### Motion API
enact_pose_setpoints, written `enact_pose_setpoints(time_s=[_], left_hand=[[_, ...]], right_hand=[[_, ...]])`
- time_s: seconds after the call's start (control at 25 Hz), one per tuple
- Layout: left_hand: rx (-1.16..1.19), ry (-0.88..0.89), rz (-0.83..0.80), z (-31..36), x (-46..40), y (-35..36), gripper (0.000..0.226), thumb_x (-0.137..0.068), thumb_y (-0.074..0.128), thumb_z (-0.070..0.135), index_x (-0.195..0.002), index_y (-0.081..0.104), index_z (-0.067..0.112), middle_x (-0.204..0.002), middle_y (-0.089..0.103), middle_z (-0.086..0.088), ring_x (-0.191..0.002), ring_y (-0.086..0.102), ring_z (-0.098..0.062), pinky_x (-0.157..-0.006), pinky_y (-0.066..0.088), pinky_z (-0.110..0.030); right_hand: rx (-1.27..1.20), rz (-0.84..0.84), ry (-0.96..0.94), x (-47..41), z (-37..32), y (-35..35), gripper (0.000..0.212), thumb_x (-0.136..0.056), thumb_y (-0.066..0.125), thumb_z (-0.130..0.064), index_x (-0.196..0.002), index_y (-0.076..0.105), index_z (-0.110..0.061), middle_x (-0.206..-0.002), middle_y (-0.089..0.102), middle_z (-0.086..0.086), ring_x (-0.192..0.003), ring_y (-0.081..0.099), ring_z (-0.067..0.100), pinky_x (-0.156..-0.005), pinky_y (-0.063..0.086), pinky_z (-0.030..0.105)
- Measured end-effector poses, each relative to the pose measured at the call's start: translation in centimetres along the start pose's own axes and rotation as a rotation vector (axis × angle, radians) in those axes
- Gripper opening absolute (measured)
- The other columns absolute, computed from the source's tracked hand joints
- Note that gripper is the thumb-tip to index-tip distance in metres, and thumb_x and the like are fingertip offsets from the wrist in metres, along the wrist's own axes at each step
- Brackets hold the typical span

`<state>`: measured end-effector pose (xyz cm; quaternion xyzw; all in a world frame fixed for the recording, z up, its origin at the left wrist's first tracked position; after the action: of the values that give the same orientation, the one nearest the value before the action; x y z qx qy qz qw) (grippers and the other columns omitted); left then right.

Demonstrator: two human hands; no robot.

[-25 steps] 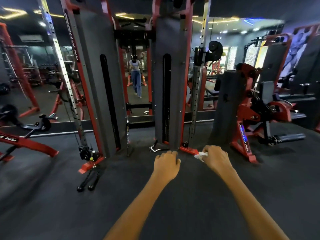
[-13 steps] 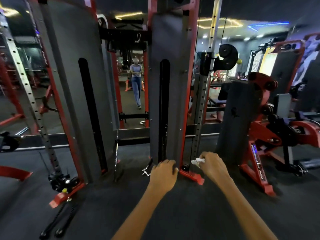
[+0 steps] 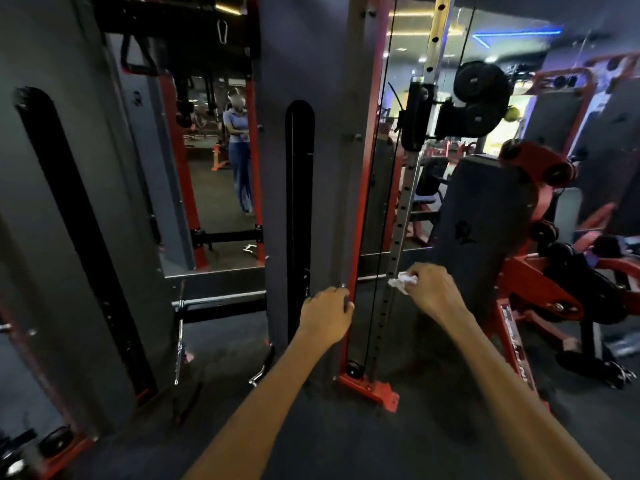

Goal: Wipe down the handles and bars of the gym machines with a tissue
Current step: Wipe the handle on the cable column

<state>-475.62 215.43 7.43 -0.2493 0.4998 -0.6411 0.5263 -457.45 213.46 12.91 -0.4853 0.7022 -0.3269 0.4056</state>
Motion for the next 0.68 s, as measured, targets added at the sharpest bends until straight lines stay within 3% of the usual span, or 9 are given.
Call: enact_pose_setpoints(time_s=[0.08, 0.28, 0.4, 0.48, 0.68], left_hand=[[0.013, 0.023, 0.011, -1.6, -6.3, 0.7, 0.032, -0.1, 0.044, 0.03, -0.126, 0.057, 0.017, -0.124, 0.059, -0.003, -0.11, 0.058, -0.022, -0.094, 0.044, -0.037], [0.031, 0.095, 0.064, -3.7, -23.1, 1.6, 0.032, -0.099, 0.045, 0.03, -0.126, 0.057, 0.017, -0.123, 0.059, -0.003, -0.11, 0.058, -0.022, -0.094, 0.046, -0.039], [0.008, 0.136, 0.057, -4.3, -32.1, 1.4, 0.032, -0.1, 0.044, 0.029, -0.126, 0.057, 0.016, -0.123, 0.059, -0.003, -0.111, 0.058, -0.023, -0.095, 0.046, -0.039], [0.065, 0.183, 0.094, -4.3, -38.1, 0.6, 0.032, -0.1, 0.043, 0.028, -0.127, 0.056, 0.015, -0.126, 0.057, -0.003, -0.115, 0.056, -0.023, -0.096, 0.045, -0.038], [0.328, 0.413, 0.137, -1.5, -50.5, 0.8, 0.042, -0.099, 0.047, 0.022, -0.14, 0.044, 0.016, -0.142, 0.047, -0.004, -0.128, 0.046, -0.021, -0.105, 0.036, -0.031]], right_hand=[[-0.093, 0.094, -0.024, -6.2, 0.7, 0.9, 0.012, -0.089, 0.059, -0.015, -0.096, 0.065, -0.008, -0.088, 0.063, 0.007, -0.071, 0.058, 0.015, -0.06, 0.046, 0.028], [-0.209, 0.335, -0.052, -21.7, 2.1, 1.6, 0.005, -0.088, 0.061, -0.014, -0.086, 0.059, -0.01, -0.083, 0.058, 0.004, -0.061, 0.046, 0.005, -0.049, 0.029, 0.018], [-0.276, 0.442, -0.045, -29.9, 3.0, 1.0, 0.001, -0.088, 0.06, -0.01, -0.088, 0.059, -0.01, -0.086, 0.06, 0.008, -0.064, 0.051, 0.011, -0.051, 0.04, 0.019], [-0.298, 0.585, -0.071, -34.5, 2.9, -0.6, 0.004, -0.088, 0.059, -0.006, -0.091, 0.059, -0.008, -0.089, 0.061, 0.011, -0.07, 0.054, 0.017, -0.059, 0.043, 0.027], [-0.28, 0.968, -0.108, -41.0, 2.7, -5.2, 0.026, -0.088, 0.053, 0.004, -0.11, 0.064, -0.003, -0.099, 0.055, 0.009, -0.086, 0.047, 0.009, -0.07, 0.03, -0.003]])
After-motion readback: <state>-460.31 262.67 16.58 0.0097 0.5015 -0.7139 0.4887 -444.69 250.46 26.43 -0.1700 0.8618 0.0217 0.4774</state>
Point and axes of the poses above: each hand's wrist, its own x-axis away from the middle knuckle, its own y-axis out of the palm, z = x × y, the point moved 7 cm from there along -x, towards the middle knuckle
